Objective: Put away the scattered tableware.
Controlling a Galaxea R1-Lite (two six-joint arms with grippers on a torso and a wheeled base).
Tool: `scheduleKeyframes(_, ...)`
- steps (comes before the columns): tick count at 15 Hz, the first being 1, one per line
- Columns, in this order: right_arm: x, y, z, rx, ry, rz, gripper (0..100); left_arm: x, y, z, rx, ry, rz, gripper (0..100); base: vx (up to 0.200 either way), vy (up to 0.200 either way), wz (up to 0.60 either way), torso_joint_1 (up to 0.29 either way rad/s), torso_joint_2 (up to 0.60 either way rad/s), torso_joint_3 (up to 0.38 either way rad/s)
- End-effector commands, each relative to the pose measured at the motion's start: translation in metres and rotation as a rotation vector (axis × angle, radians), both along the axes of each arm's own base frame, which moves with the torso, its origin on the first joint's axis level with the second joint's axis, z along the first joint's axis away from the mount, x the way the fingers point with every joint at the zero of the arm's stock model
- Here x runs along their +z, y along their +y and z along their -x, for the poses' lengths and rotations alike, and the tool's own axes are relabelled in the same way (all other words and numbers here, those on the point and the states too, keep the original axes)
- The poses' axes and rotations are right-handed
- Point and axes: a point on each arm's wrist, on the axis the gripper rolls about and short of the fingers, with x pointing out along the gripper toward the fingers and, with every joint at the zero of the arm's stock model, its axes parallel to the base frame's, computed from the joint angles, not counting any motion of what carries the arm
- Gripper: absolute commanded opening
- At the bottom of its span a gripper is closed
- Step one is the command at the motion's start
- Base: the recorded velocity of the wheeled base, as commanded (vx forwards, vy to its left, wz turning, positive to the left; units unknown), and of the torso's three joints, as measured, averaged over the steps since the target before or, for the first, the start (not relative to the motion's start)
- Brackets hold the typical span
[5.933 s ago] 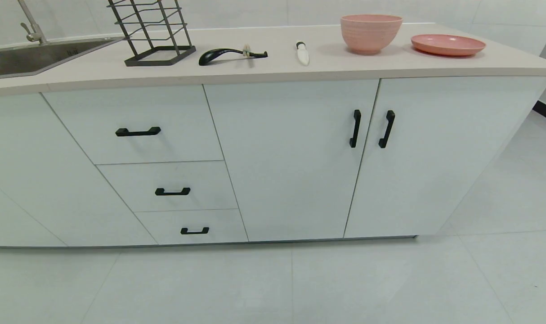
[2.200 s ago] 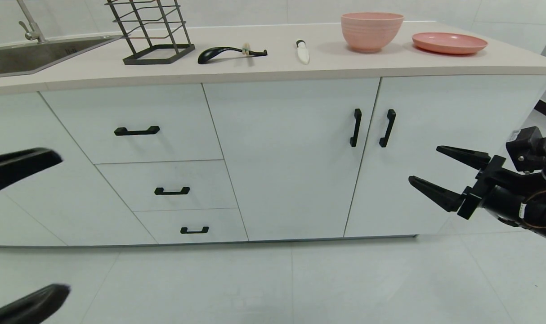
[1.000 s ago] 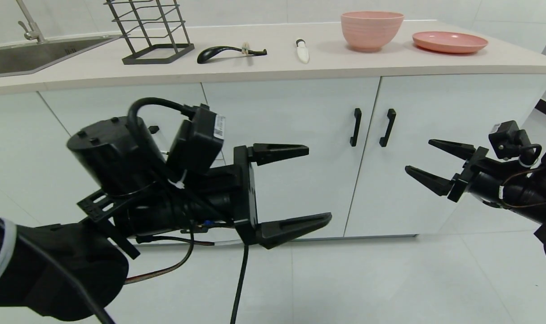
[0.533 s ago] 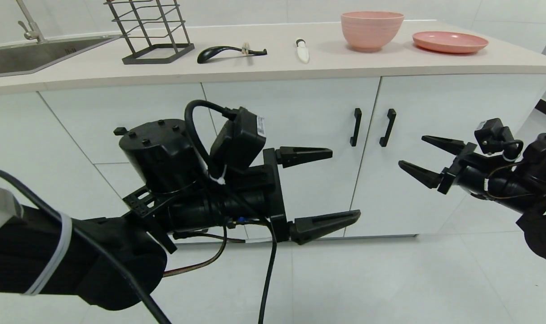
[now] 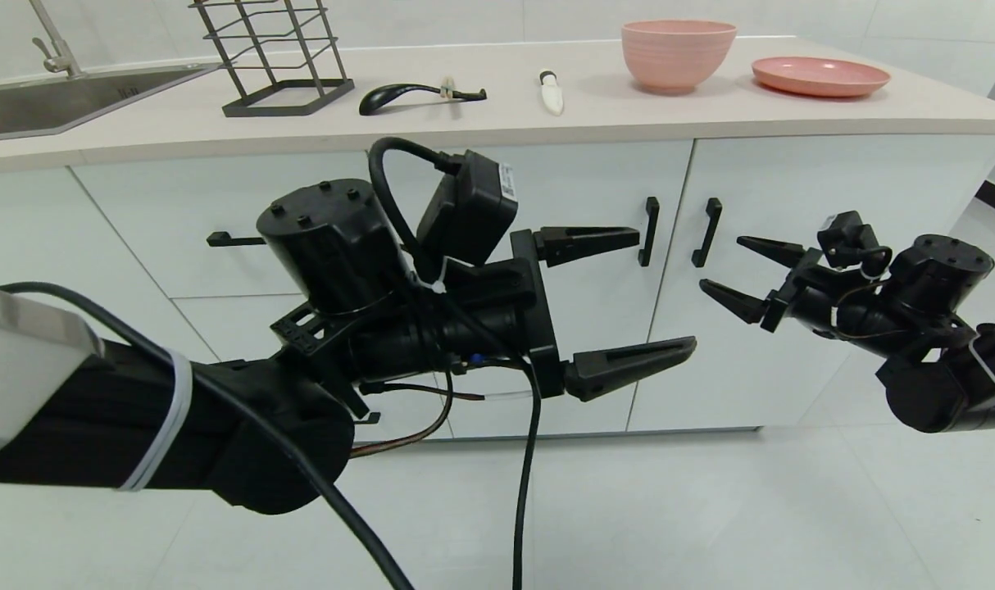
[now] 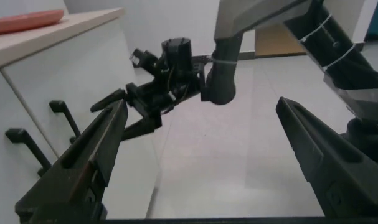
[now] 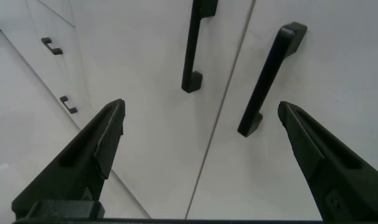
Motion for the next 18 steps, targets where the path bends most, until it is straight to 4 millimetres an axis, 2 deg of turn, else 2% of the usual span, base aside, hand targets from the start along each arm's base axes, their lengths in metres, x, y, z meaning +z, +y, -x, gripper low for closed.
scheduleKeyframes(1, -0.008, 0.001, -0.015, 0.006, -0.004, 0.0, 100, -0.002, -0.014, -0.013, -0.03, -0.017, 0.006, 100, 0.0, 0.0, 0.0, 0.0, 0.0, 0.0)
scheduleKeyframes(5, -0.011, 0.0, -0.031, 0.002, -0.033, 0.0, 100, -0.019, -0.033, -0.034, -0.013, 0.092, -0.026, 100, 0.0, 0.0, 0.0, 0.0, 0.0, 0.0)
scheduleKeyframes(7, -0.01, 0.002, -0.039, 0.006, -0.058, -0.002, 100, -0.022, -0.046, -0.044, -0.003, 0.091, -0.02, 100, 0.0, 0.0, 0.0, 0.0, 0.0, 0.0)
scheduleKeyframes(9, -0.011, 0.009, -0.048, 0.02, -0.079, -0.003, 100, -0.027, -0.054, -0.044, -0.009, 0.097, -0.022, 100, 0.0, 0.0, 0.0, 0.0, 0.0, 0.0)
scheduleKeyframes(12, -0.016, 0.013, -0.052, 0.031, -0.081, -0.003, 100, -0.031, -0.055, -0.045, 0.004, 0.102, -0.022, 100, 0.0, 0.0, 0.0, 0.0, 0.0, 0.0)
scheduleKeyframes(18, -0.005, 0.017, -0.053, 0.081, -0.119, -0.006, 100, -0.03, -0.055, -0.046, 0.032, 0.102, -0.012, 100, 0.0, 0.0, 0.0, 0.0, 0.0, 0.0)
